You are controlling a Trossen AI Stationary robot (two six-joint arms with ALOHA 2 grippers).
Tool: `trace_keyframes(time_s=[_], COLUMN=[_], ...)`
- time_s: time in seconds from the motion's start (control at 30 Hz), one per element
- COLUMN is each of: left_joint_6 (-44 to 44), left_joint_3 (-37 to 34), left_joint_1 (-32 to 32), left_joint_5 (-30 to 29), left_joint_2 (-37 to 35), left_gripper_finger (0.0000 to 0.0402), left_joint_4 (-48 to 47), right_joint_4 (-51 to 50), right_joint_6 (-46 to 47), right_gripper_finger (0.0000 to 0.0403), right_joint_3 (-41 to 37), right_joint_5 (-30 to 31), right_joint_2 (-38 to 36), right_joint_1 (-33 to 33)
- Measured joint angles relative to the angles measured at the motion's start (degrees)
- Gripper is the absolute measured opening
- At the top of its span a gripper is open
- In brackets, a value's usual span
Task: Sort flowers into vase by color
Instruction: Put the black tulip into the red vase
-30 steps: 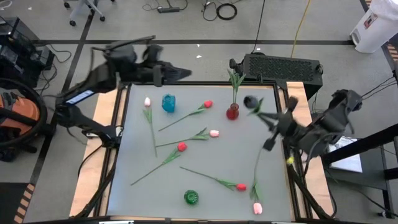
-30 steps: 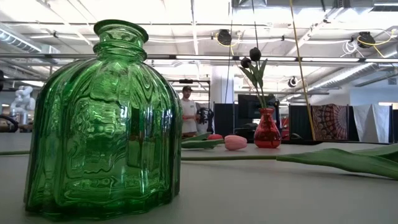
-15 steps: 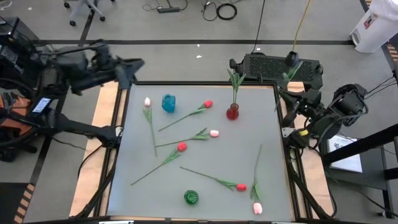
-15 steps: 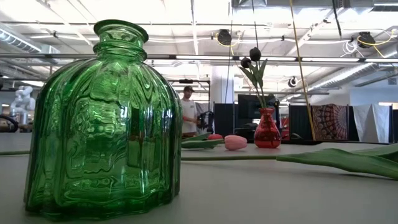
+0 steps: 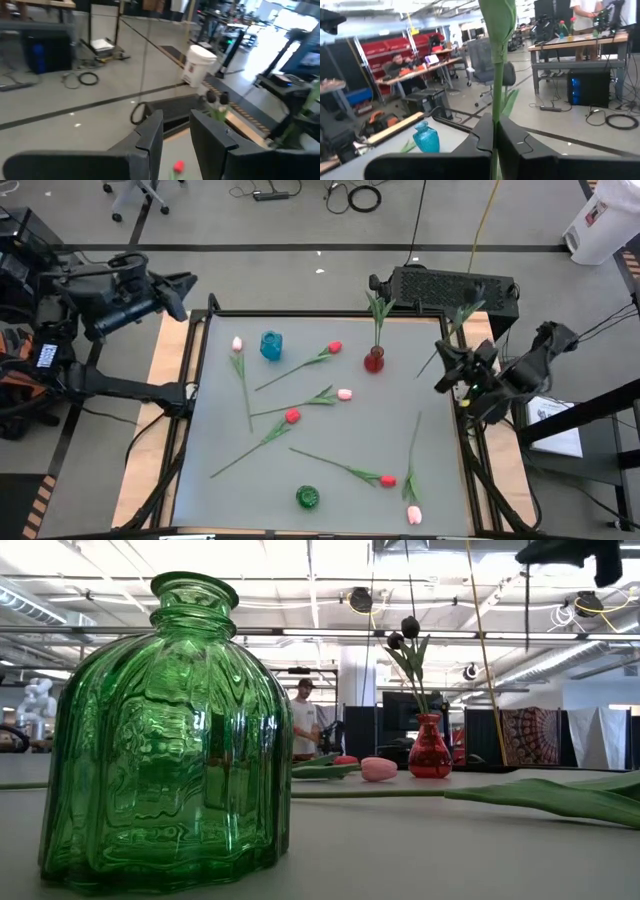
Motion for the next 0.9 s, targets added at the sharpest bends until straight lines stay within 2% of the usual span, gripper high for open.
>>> trace_keyframes(time_s=[0.13, 0.3, 0.6, 0.73, 0.9], left_joint_6=[0.00, -0.17, -0.55, -0.57, -0.58], left_joint_3=[0.00, 0.00, 0.00, -0.02, -0.02], left_joint_1=[0.00, 0.00, 0.00, 0.00, 0.00], left_joint_5=[-1.80, -1.81, -1.81, -1.81, -1.81], left_joint_2=[0.03, 0.05, 0.63, 0.64, 0.86], left_gripper_finger=[0.0102, 0.0102, 0.0102, 0.0102, 0.0102], left_joint_4=[-0.96, -1.72, -1.62, -1.50, -1.50], right_joint_4=[11.11, 20.17, 38.89, 42.25, 45.96], right_joint_6=[-3.58, -11.61, -34.65, -39.25, -43.19], right_gripper_finger=[0.0000, 0.0000, 0.0000, 0.0000, 0.0000], right_joint_3=[-4.30, -5.35, -5.35, -5.35, -5.35], right_joint_5=[-0.33, -2.89, -18.18, -22.40, -31.30], right_joint_2=[1.79, 5.16, 8.66, 8.81, 8.84], right_joint_1=[-1.71, -4.79, -14.42, -19.53, -26.25])
